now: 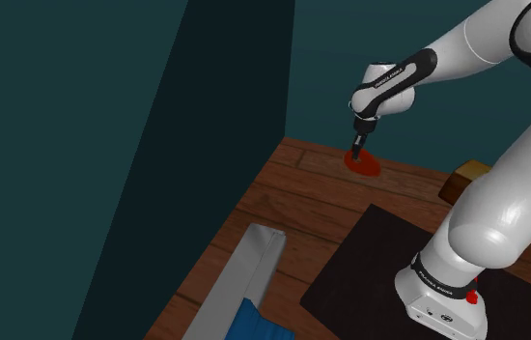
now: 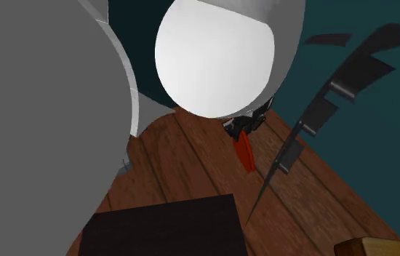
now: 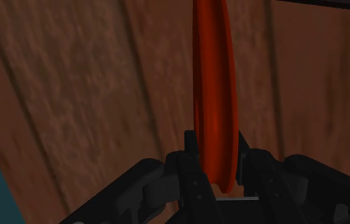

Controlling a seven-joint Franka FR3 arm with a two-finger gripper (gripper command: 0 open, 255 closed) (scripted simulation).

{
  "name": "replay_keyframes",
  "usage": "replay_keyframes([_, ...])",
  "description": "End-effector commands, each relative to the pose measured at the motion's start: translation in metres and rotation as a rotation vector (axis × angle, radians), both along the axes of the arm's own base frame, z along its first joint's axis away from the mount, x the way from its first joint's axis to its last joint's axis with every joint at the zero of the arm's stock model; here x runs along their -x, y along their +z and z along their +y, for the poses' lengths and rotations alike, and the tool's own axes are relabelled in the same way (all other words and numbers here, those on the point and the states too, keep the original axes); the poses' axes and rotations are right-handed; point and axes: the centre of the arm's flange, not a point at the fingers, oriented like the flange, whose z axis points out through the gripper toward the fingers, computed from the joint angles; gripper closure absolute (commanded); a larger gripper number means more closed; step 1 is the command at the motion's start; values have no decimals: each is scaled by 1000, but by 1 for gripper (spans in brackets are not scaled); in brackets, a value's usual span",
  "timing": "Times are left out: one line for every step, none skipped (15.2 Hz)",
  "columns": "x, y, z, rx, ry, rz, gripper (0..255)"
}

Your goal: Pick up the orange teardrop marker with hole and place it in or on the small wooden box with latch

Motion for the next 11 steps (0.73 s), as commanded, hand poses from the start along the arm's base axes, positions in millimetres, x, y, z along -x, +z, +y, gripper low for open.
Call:
replay_keyframes([0, 11, 0, 0, 0, 0, 255])
replay_keyframes([0, 16, 0, 0, 0, 0, 255])
replay_keyframes([0, 21, 0, 0, 0, 0, 255])
replay_keyframes([0, 26, 0, 0, 0, 0, 255])
replay_keyframes([0, 32, 0, 0, 0, 0, 255])
replay_keyframes([0, 37, 0, 0, 0, 0, 255])
replay_keyframes([0, 42, 0, 0, 0, 0, 255])
replay_keyframes([0, 48, 0, 0, 0, 0, 255])
replay_keyframes([0, 53, 0, 0, 0, 0, 255])
replay_keyframes([0, 58, 0, 0, 0, 0, 255])
replay_keyframes([0, 63, 0, 0, 0, 0, 255])
